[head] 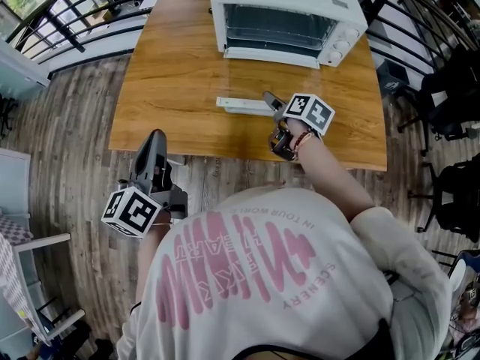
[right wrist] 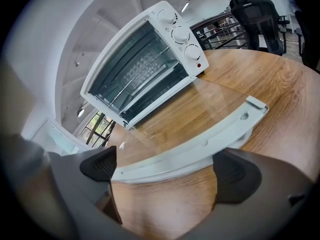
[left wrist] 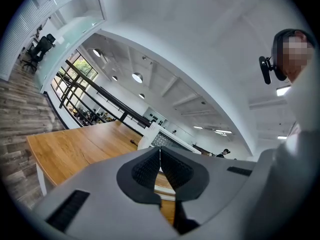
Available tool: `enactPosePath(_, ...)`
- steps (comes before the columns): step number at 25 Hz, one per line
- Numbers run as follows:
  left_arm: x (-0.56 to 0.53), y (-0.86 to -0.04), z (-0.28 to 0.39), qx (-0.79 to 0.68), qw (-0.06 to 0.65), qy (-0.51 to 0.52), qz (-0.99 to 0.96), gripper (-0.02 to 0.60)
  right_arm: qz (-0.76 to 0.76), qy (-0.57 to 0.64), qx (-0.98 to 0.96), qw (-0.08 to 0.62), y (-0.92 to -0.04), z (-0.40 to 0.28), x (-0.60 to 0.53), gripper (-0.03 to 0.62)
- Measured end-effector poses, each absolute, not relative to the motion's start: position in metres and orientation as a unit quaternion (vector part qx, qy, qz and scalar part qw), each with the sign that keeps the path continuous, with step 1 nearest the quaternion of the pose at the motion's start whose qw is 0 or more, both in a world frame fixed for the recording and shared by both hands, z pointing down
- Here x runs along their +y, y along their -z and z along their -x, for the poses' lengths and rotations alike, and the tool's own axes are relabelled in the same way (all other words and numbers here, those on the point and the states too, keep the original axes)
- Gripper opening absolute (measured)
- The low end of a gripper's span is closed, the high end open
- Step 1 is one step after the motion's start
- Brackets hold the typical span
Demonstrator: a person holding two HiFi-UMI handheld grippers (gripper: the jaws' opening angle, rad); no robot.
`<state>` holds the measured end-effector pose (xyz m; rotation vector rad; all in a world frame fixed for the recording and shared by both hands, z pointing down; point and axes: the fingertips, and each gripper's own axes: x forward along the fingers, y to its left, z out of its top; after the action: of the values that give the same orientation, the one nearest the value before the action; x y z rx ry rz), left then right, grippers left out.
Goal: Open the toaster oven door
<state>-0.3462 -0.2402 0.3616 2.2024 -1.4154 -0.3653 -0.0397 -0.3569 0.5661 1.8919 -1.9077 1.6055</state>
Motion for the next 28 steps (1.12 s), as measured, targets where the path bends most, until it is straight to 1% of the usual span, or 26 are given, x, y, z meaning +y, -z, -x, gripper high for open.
enactPosePath(6,-0.237,-0.365,0.346,-0.524,0.250,0.139,-0.803,0.021,-0.576,-0.521,-0.630,-0.012,-0.560,0.042,-0.353,0.584)
enactPosePath(9,-0.232,-0.366,0.342,-0.525,0.254,0.142,-0.800,0.021,-0.564,-0.537,-0.627,-0.024,-0.562,0.039,-0.346,0.554)
enactPosePath(15,-0.223,-0.363,0.328,-0.534,0.253,0.148,-0.793,0.021,-0.526,-0.558,-0.641,-0.013,-0.562,0.043,-0.336,0.561)
enactPosePath(18,-0.216,-0.366,0.318,-0.539,0.257,0.153,-0.788,0.021,-0.510,-0.563,-0.651,-0.008,-0.559,0.043,-0.329,0.551)
enactPosePath(22,-0.205,-0.373,0.298,-0.540,0.270,0.148,-0.783,0.021,-0.484,-0.569,-0.664,-0.012,-0.549,0.043,-0.313,0.493)
enactPosePath(25,-0.200,-0.373,0.282,-0.539,0.271,0.148,-0.784,0.021,-0.461,-0.580,-0.671,-0.019,-0.541,0.042,-0.304,0.402)
enactPosePath(27,-0.196,-0.374,0.269,-0.536,0.271,0.144,-0.786,0.021,-0.451,-0.581,-0.677,-0.025,-0.534,0.038,-0.298,0.298)
enactPosePath(28,-0.193,-0.374,0.264,-0.535,0.272,0.141,-0.788,0.021,-0.447,-0.579,-0.681,-0.030,-0.530,0.036,-0.295,0.281)
